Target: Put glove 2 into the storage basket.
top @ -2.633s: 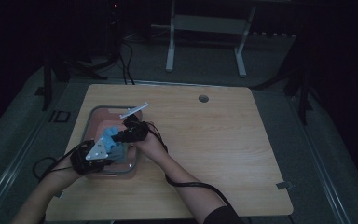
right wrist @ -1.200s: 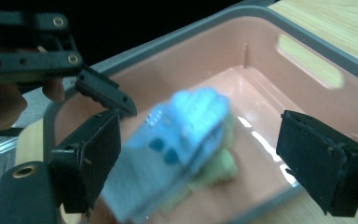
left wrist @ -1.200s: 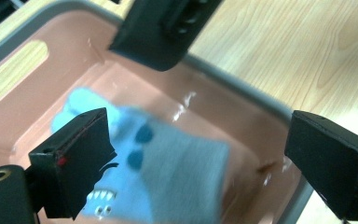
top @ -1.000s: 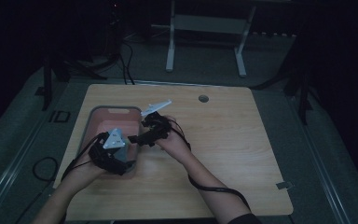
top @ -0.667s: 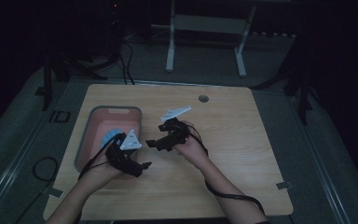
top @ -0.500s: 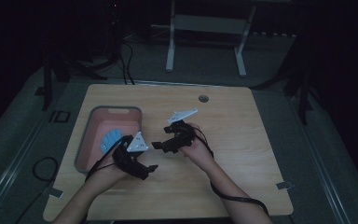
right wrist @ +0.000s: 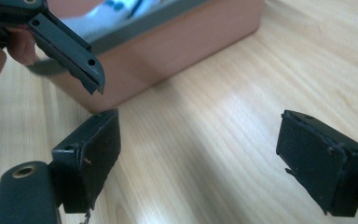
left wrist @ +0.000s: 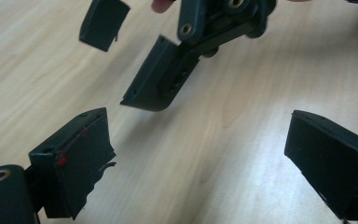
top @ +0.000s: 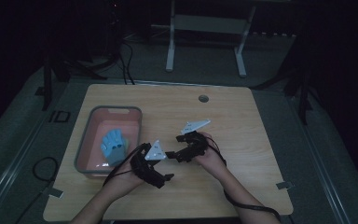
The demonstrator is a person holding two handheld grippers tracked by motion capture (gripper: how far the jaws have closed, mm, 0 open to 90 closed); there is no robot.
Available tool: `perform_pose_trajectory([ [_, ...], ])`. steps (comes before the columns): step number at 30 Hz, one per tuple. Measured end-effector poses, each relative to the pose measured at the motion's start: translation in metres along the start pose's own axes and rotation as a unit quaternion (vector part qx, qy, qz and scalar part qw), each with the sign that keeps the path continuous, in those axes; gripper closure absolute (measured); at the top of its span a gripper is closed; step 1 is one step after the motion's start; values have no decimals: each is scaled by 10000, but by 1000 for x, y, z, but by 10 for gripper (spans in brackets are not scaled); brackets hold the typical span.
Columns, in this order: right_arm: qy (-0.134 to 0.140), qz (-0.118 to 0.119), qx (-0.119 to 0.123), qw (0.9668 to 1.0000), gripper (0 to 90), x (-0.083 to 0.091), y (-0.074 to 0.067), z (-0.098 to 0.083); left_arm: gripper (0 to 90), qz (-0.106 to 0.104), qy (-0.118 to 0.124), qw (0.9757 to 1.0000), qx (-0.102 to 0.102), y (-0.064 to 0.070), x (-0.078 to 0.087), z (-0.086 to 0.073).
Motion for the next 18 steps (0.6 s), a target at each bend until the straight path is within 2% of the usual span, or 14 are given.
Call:
perform_pose_trajectory([
  [10, -154, -45, -28, 9999, 138, 5, 10, -27, 75, -203, -1, 9997, -158, 17, -19, 2],
  [18, -171, 19, 16, 9999, 138, 7, 14, -47, 75, -341, 72, 9991, -231, 28, -31, 0],
])
Point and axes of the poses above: each handheld gripper's, and its own axes: x roughly backward along the jaws, z roughly out of its top, y roughly to its right, the point moved 4 cm from there along -x, roughly forward along the jaws, and after that the axes turned 13 degrees about -x, right-handed, at the moved point
